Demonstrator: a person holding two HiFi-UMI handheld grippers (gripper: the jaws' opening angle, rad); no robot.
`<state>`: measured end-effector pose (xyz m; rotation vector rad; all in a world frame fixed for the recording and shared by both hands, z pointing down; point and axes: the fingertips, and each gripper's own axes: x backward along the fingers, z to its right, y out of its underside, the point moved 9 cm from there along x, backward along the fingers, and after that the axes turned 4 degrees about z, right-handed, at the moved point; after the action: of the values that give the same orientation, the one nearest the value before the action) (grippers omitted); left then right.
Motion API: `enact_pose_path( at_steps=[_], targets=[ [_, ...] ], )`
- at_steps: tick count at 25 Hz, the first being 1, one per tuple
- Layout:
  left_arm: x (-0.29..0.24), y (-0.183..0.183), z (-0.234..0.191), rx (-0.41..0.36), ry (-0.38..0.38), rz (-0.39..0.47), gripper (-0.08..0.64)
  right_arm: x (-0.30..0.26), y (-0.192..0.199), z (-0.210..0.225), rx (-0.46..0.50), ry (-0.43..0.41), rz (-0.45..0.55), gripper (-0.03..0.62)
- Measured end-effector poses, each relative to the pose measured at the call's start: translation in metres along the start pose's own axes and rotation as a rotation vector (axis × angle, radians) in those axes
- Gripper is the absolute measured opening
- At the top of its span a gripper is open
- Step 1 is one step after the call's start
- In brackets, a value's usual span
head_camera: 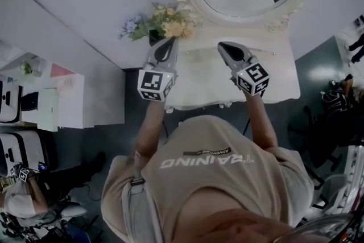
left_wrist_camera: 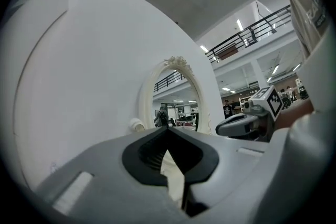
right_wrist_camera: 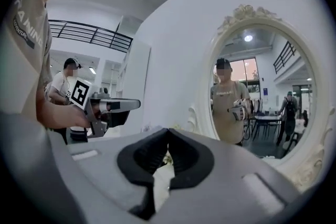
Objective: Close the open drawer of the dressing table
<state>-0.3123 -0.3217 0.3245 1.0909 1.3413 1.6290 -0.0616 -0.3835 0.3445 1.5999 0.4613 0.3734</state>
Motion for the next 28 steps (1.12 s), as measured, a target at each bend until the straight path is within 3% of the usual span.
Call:
enact_pose_path(
  at_steps=[3,7,19,28],
  targets=[
    [0.000,-0.007,-0.009,0.000,-0.021,0.002,-0.003,-0.003,-0.024,0.001,0.047,0.059,0.076,0.005],
    [0.015,-0.003,-0.005,0.012,-0.039,-0.019,-0.003,-0.002,-0.032,-0.004,0.039,0.097,0.112,0.005],
    [0.039,0.003,0.000,0.019,-0.090,-0.033,-0.003,0.006,-0.020,-0.011,0.015,0.086,0.086,0.005],
    [0.026,0.020,0.010,0.020,-0.066,-0.069,-0.003,0.009,0.001,0.001,0.012,0.100,0.058,0.005]
  ],
)
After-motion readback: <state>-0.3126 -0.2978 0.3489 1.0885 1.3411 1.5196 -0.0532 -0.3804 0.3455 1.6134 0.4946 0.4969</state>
